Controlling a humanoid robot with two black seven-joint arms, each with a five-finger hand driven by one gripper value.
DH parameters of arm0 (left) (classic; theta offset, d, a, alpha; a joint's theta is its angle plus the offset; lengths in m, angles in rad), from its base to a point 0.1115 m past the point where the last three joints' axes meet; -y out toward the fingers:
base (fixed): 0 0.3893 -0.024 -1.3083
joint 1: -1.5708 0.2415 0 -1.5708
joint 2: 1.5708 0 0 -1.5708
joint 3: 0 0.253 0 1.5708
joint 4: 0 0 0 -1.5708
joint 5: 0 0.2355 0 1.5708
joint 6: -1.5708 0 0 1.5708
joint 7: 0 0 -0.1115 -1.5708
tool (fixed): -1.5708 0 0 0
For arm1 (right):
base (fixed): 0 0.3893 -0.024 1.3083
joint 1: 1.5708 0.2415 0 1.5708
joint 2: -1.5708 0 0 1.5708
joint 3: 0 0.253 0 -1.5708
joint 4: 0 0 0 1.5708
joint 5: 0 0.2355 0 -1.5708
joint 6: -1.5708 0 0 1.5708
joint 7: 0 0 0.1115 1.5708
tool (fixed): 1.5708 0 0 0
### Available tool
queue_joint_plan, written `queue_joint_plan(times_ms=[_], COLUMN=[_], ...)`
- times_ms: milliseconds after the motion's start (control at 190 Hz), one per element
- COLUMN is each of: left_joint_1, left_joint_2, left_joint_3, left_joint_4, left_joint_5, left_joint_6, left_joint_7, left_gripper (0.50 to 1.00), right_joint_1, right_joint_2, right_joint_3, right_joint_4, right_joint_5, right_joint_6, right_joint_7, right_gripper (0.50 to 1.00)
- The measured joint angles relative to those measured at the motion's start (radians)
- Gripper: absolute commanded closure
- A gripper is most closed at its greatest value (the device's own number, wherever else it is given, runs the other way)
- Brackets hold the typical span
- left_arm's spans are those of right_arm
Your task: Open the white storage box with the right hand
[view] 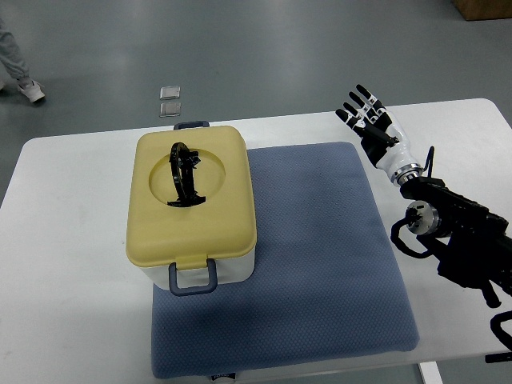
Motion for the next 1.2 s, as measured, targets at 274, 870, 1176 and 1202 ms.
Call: queue_joint_plan(times_ms=[274, 870, 1176, 1202], left_joint_1=[0.001, -0.004, -0.004, -0.004], left_joint_2=[0.000, 0.000, 0.000, 0.000], left_joint_3=[0.000, -0.005, -0.006, -0.006], left_joint_4=[0.000, 0.013, 0.013, 0.013], left_joint_5=[0.002, 0.000, 0.000, 0.000], left_joint_6=[-0.001, 0.012, 0.012, 0.012], left_joint_7=[0.000, -0.001, -0.001, -0.001], left_gripper=[0.500, 0.500, 0.500, 0.500], right_joint_1=[-0.002, -0.005, -0.005, -0.005], right_joint_2=[0.007, 0.004, 0.001, 0.001], right_joint_3=[0.003, 0.008, 0.005, 0.006], right_joint_4=[0.000, 0.000, -0.012, -0.013], right_joint_5=[0.000, 0.000, -0.001, -0.001], right_joint_6=[-0.003, -0.002, -0.004, -0.004], right_joint_7=[0.002, 0.006, 0.009, 0.009], right_gripper=[0.572, 0.572, 0.572, 0.572])
